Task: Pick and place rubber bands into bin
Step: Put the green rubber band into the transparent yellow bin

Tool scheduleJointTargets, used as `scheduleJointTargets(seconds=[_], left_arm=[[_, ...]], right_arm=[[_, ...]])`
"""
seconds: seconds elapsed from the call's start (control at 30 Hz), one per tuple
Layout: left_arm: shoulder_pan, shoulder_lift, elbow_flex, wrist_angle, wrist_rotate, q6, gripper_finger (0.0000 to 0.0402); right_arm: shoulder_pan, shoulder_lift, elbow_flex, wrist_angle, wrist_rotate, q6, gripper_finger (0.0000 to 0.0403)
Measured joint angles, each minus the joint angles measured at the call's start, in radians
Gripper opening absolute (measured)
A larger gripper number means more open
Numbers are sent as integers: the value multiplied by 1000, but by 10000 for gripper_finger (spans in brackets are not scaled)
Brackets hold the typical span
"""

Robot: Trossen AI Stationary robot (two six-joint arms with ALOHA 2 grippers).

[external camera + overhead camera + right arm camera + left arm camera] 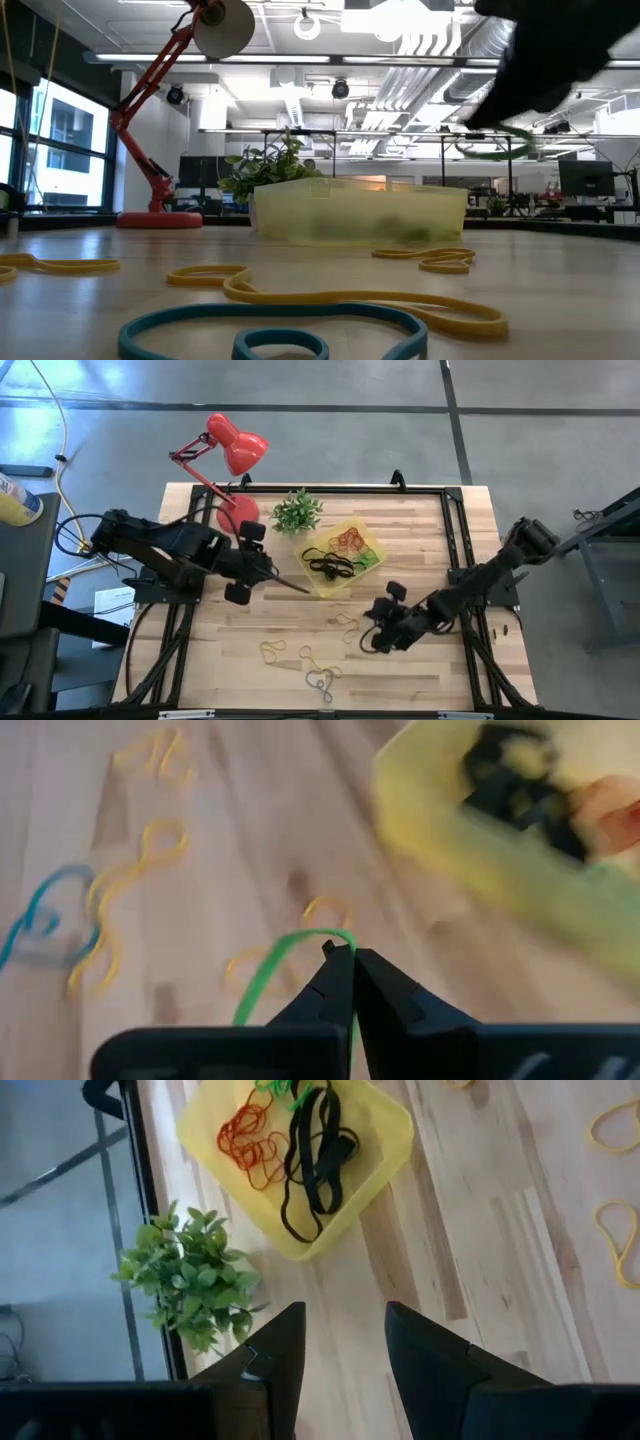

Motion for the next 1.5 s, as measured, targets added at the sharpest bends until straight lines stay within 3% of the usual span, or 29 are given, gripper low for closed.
scheduleJointTargets(seconds=[0.27, 0.6, 0.93, 1.1, 1.3, 1.5], left_arm=[[-56, -7, -160, 102, -7, -98, 129], [-186, -6, -295, 195, 4, -260, 129], [-308, -6, -338, 215, -80, -434, 129], [-346, -6, -339, 214, -124, -490, 129], [-363, -6, -339, 211, -144, -527, 129], [-359, -6, -339, 207, -146, -530, 129]], right_arm=[[-186, -85, 0, -47, 34, -179, 1], [-477, -90, 0, -81, -122, -351, 0], [-730, -71, 1, -83, -314, -519, 0], [-773, -36, 1, -82, -414, -584, 0], [-772, 26, 1, -84, -411, -590, 3], [-772, 42, 1, -83, -418, -582, 50]])
